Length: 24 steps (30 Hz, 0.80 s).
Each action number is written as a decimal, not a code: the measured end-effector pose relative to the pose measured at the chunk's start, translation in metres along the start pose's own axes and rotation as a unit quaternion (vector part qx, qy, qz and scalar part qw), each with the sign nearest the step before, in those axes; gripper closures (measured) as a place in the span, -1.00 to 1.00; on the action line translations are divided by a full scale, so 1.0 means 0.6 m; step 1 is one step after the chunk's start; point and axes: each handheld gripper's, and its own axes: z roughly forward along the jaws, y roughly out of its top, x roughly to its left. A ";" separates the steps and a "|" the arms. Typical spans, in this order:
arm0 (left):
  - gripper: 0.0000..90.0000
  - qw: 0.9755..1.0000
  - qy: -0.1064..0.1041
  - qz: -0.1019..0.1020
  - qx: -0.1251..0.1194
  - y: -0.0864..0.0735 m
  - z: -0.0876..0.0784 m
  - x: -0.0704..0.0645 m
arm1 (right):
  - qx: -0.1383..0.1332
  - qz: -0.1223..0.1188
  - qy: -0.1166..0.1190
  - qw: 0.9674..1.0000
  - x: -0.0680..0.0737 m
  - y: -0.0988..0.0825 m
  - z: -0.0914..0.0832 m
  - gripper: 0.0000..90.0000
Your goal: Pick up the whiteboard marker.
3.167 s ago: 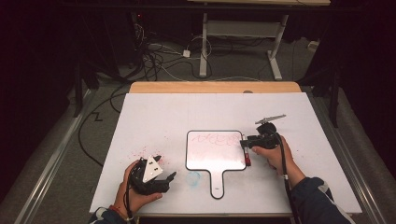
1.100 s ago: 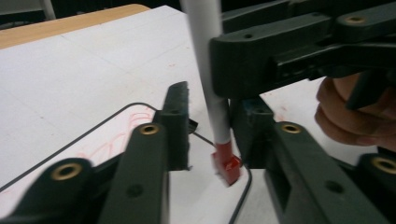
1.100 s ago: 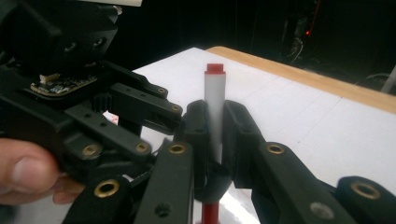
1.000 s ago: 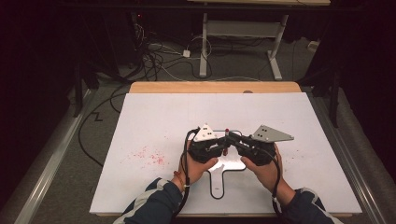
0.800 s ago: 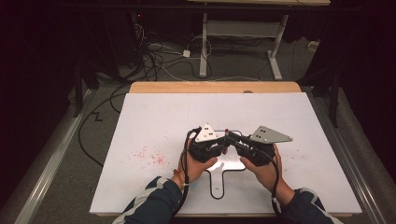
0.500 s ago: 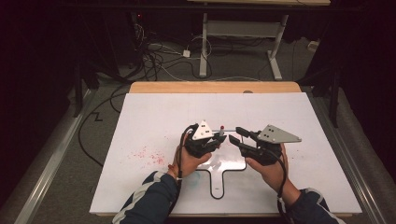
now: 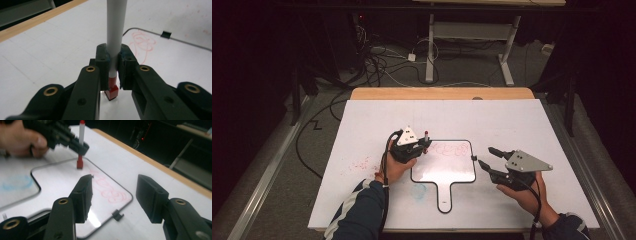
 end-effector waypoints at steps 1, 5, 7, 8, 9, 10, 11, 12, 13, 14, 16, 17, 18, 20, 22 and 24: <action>0.75 1.000 0.005 0.002 0.007 0.000 -0.003 0.001 | 0.003 -0.014 0.004 1.000 0.003 -0.001 -0.003 0.04; 0.75 0.999 0.029 0.010 0.026 -0.002 -0.014 0.006 | 0.023 -0.046 0.012 0.999 0.014 -0.007 -0.010 0.01; 0.75 0.999 0.036 -0.005 0.022 -0.006 -0.017 0.011 | 0.025 -0.047 0.016 0.998 0.016 -0.011 -0.012 0.01; 0.75 0.999 0.042 -0.006 0.022 -0.007 -0.018 0.013 | 0.029 -0.047 0.018 0.998 0.017 -0.013 -0.012 0.01; 0.75 0.999 0.045 -0.006 0.023 -0.007 -0.017 0.014 | 0.032 -0.047 0.017 0.998 0.018 -0.014 -0.013 0.01; 0.75 0.999 0.048 -0.005 0.022 -0.008 -0.017 0.015 | 0.032 -0.048 0.016 0.998 0.017 -0.014 -0.013 0.01; 0.75 0.999 0.048 -0.005 0.022 -0.008 -0.017 0.015 | 0.033 -0.045 0.017 0.998 0.017 -0.014 -0.013 0.01; 0.75 0.999 0.047 -0.004 0.020 -0.009 -0.015 0.017 | 0.033 -0.042 0.018 0.998 0.017 -0.014 -0.013 0.01; 0.75 0.999 0.047 -0.004 0.019 -0.009 -0.013 0.017 | 0.034 -0.041 0.019 0.998 0.017 -0.014 -0.013 0.01; 0.75 0.999 0.047 -0.004 0.019 -0.009 -0.013 0.017 | 0.034 -0.041 0.019 0.998 0.017 -0.014 -0.013 0.01; 0.75 0.999 0.039 -0.030 0.004 -0.010 -0.006 0.016 | 0.042 -0.044 0.024 0.998 0.019 -0.016 -0.010 0.00; 0.75 0.999 0.032 -0.039 -0.002 -0.009 -0.002 0.015 | 0.044 -0.043 0.024 0.998 0.020 -0.017 -0.009 -0.01; 0.75 0.999 0.026 -0.039 -0.004 -0.007 0.002 0.011 | 0.044 -0.043 0.022 0.998 0.021 -0.018 -0.008 -0.02; 0.75 1.000 0.011 -0.022 -0.002 0.002 0.013 -0.001 | 0.042 -0.043 0.021 0.998 0.022 -0.017 -0.007 -0.03; 0.75 1.000 -0.003 0.000 -0.007 0.011 0.025 -0.012 | 0.038 -0.044 0.020 0.998 0.022 -0.016 -0.007 -0.04; 0.75 1.000 -0.006 0.001 -0.003 0.016 0.031 -0.021 | 0.035 -0.041 0.021 0.998 0.021 -0.016 -0.008 -0.04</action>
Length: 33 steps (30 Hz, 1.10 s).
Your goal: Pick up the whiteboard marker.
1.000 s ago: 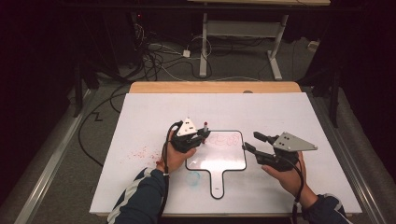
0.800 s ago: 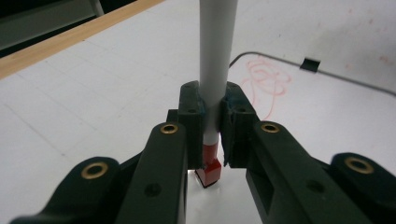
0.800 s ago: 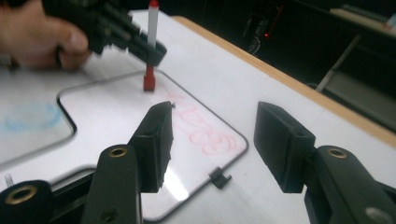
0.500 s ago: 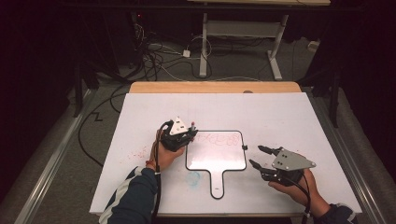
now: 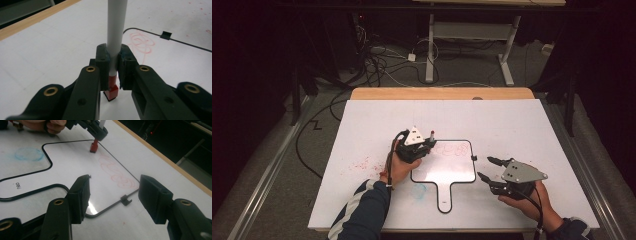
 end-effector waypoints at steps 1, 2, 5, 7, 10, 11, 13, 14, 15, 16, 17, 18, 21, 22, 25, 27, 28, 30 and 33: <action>0.75 1.000 0.000 0.000 0.000 0.000 0.000 0.000 | 0.000 0.000 0.000 1.000 0.000 0.000 0.000 -0.04; 0.75 1.000 -0.001 -0.001 -0.002 0.001 0.002 -0.001 | -0.001 -0.001 0.001 1.000 -0.001 -0.001 0.001 -0.04; 0.75 1.000 0.012 0.009 0.002 -0.001 -0.002 0.005 | 0.002 -0.003 0.001 1.000 0.000 -0.004 0.003 -0.04; 0.75 0.999 0.028 0.015 0.009 -0.005 -0.009 0.015 | 0.007 -0.004 0.001 1.000 0.000 -0.006 0.004 -0.04; 0.75 0.998 0.055 -0.007 0.019 -0.015 -0.025 0.033 | 0.009 -0.007 -0.004 1.000 0.000 -0.007 0.002 -0.05; 0.75 0.998 0.061 -0.011 0.020 -0.018 -0.030 0.040 | 0.009 -0.009 -0.006 1.000 -0.001 -0.007 0.001 -0.05; 0.75 0.998 0.062 -0.019 0.020 -0.021 -0.034 0.046 | 0.010 -0.009 -0.007 1.000 -0.002 -0.007 0.001 -0.06; 0.75 0.997 0.066 -0.029 0.016 -0.026 -0.037 0.053 | 0.013 -0.006 -0.010 1.000 -0.003 -0.008 0.000 -0.06; 0.75 0.997 0.066 -0.029 0.016 -0.026 -0.037 0.053 | 0.014 -0.006 -0.011 1.000 -0.004 -0.008 0.000 -0.06; 0.75 0.997 0.064 -0.034 0.014 -0.027 -0.037 0.054 | 0.015 -0.006 -0.011 1.000 -0.004 -0.009 -0.001 -0.06; 0.75 0.997 0.064 -0.037 0.011 -0.027 -0.035 0.053 | 0.015 -0.007 -0.011 1.000 -0.004 -0.008 -0.001 -0.06; 0.75 0.997 0.062 -0.038 0.009 -0.026 -0.032 0.051 | 0.015 -0.007 -0.011 1.000 -0.004 -0.008 -0.001 -0.06; 0.75 0.998 0.045 -0.035 0.003 -0.014 -0.010 0.037 | 0.013 -0.007 -0.011 1.000 -0.005 -0.007 0.000 -0.06; 0.75 0.999 0.039 -0.033 0.003 -0.009 -0.004 0.033 | 0.013 -0.007 -0.010 1.000 -0.005 -0.007 0.001 -0.06; 0.75 0.999 0.029 -0.030 0.004 -0.001 0.007 0.025 | 0.014 -0.005 -0.008 1.000 -0.006 -0.007 0.003 -0.06; 0.75 1.000 0.015 -0.014 0.003 0.010 0.021 0.008 | 0.013 -0.008 -0.007 1.000 -0.007 -0.008 0.005 -0.06; 0.75 1.000 0.015 -0.012 0.007 0.012 0.023 0.004 | 0.013 -0.005 -0.006 1.000 -0.007 -0.008 0.005 -0.06; 0.75 1.000 0.012 -0.001 0.002 0.013 0.026 0.004 | 0.014 -0.005 -0.006 1.000 -0.007 -0.009 0.005 -0.06; 0.75 1.000 0.026 -0.002 0.010 0.009 0.019 0.012 | 0.013 -0.004 -0.008 1.000 -0.010 -0.012 0.004 -0.07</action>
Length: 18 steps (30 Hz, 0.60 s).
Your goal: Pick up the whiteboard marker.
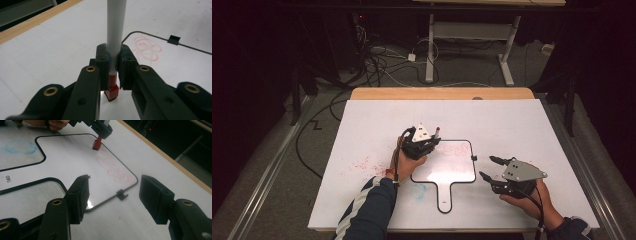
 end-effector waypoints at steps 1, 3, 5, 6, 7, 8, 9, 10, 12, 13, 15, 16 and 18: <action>0.75 1.000 0.008 0.001 0.004 -0.003 -0.004 0.007 | -0.002 0.000 -0.001 1.000 -0.001 0.000 -0.001 -0.08; 0.75 1.000 0.024 -0.011 0.006 -0.009 -0.011 0.023 | -0.006 0.005 -0.003 1.000 -0.002 -0.001 -0.006 -0.09; 0.75 0.999 0.030 -0.018 0.004 -0.013 -0.014 0.030 | -0.007 0.008 -0.005 1.000 -0.002 -0.001 -0.009 -0.09; 0.75 0.999 0.032 -0.036 -0.001 -0.020 -0.019 0.042 | -0.014 0.013 -0.007 1.000 -0.004 -0.001 -0.016 -0.12; 0.75 0.999 0.032 -0.036 -0.001 -0.020 -0.019 0.042 | -0.014 0.013 -0.007 1.000 -0.004 -0.001 -0.016 -0.12; 0.75 0.999 0.033 -0.041 -0.002 -0.021 -0.020 0.044 | -0.018 0.013 -0.010 1.000 -0.005 -0.003 -0.023 -0.14; 0.75 0.998 0.032 -0.045 -0.003 -0.022 -0.021 0.046 | -0.018 0.013 -0.010 1.000 -0.005 -0.003 -0.023 -0.14; 0.75 0.998 0.033 -0.047 -0.003 -0.021 -0.019 0.044 | -0.029 0.021 -0.011 0.999 -0.006 -0.006 -0.035 -0.17; 0.75 0.999 0.028 -0.042 -0.001 -0.017 -0.015 0.037 | -0.032 0.031 -0.023 0.999 -0.008 -0.009 -0.043 -0.24; 0.75 0.999 0.026 -0.041 0.000 -0.015 -0.013 0.034 | -0.034 0.035 -0.024 0.999 -0.009 -0.011 -0.046 -0.24; 0.75 0.999 0.020 -0.035 0.000 -0.010 -0.006 0.023 | -0.037 0.043 -0.023 0.998 -0.011 -0.017 -0.054 -0.26; 0.75 0.999 0.015 -0.033 0.001 -0.007 -0.003 0.017 | -0.037 0.043 -0.023 0.998 -0.011 -0.017 -0.054 -0.26; 0.75 1.000 0.007 -0.023 0.002 0.000 0.006 0.004 | -0.036 0.048 -0.028 0.998 -0.014 -0.023 -0.059 -0.29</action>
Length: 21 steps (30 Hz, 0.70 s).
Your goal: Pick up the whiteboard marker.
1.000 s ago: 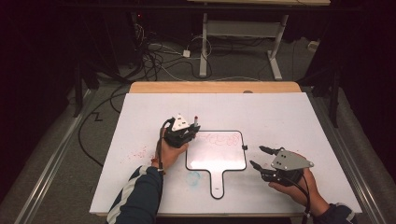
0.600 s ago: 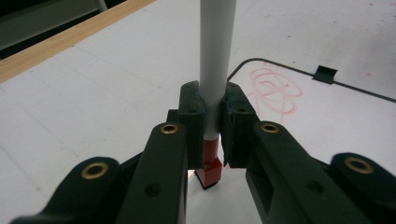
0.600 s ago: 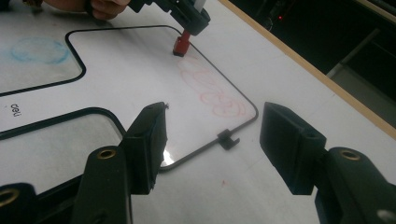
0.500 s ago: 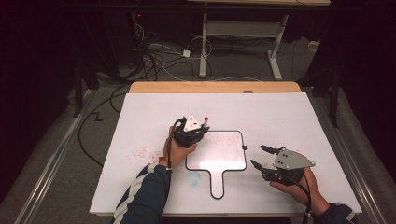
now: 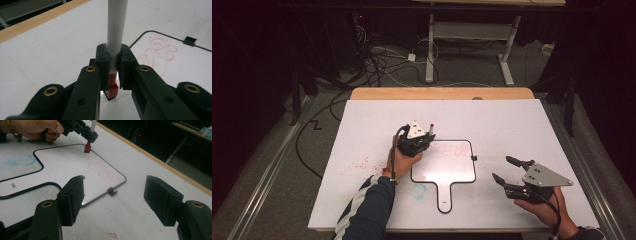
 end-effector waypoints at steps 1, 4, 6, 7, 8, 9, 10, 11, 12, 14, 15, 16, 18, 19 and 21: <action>0.75 1.000 -0.008 0.002 -0.001 0.004 0.006 -0.008 | 0.002 0.008 -0.006 1.000 -0.005 -0.004 -0.002 -0.34; 0.75 1.000 -0.024 0.013 -0.001 0.014 0.018 -0.032 | 0.004 0.016 -0.008 1.000 -0.008 -0.007 -0.002 -0.39; 0.75 0.999 -0.032 0.023 0.001 0.019 0.024 -0.048 | 0.007 0.023 -0.015 1.000 -0.010 -0.008 0.001 -0.46; 0.75 0.999 -0.034 0.033 0.004 0.022 0.026 -0.056 | 0.010 0.024 -0.021 0.999 -0.009 -0.008 0.003 -0.50; 0.75 0.999 -0.034 0.041 0.006 0.024 0.027 -0.062 | 0.017 0.020 -0.035 0.999 -0.006 -0.007 0.005 -0.58; 0.75 0.998 -0.033 0.046 0.008 0.026 0.028 -0.065 | 0.017 0.020 -0.035 0.999 -0.006 -0.007 0.005 -0.58; 0.75 0.998 -0.032 0.049 0.009 0.027 0.029 -0.065 | 0.017 0.021 -0.037 0.999 -0.006 -0.007 0.006 -0.60; 0.75 0.998 -0.034 0.049 0.009 0.026 0.028 -0.062 | 0.016 0.023 -0.035 0.999 -0.006 -0.007 0.006 -0.60; 0.75 0.998 -0.030 0.048 0.011 0.025 0.027 -0.058 | 0.013 0.023 -0.036 0.999 -0.005 -0.007 0.006 -0.60; 0.75 0.999 -0.018 0.045 0.015 0.022 0.021 -0.045 | 0.014 0.024 -0.035 0.999 -0.005 -0.007 0.007 -0.60; 0.75 0.999 -0.015 0.041 0.016 0.019 0.017 -0.039 | 0.014 0.024 -0.035 0.999 -0.005 -0.007 0.007 -0.60; 0.75 0.999 -0.008 0.033 0.017 0.014 0.010 -0.027 | 0.015 0.023 -0.035 0.999 -0.004 -0.008 0.007 -0.59; 0.75 1.000 0.006 0.018 0.017 0.004 -0.003 -0.009 | 0.016 0.023 -0.035 0.999 -0.004 -0.008 0.007 -0.58; 0.75 1.000 0.011 0.013 0.018 -0.001 -0.009 -0.001 | 0.018 0.020 -0.035 0.999 -0.003 -0.009 0.010 -0.58; 0.75 1.000 0.018 0.005 0.018 -0.008 -0.019 0.009 | 0.021 0.019 -0.035 0.999 -0.002 -0.009 0.011 -0.57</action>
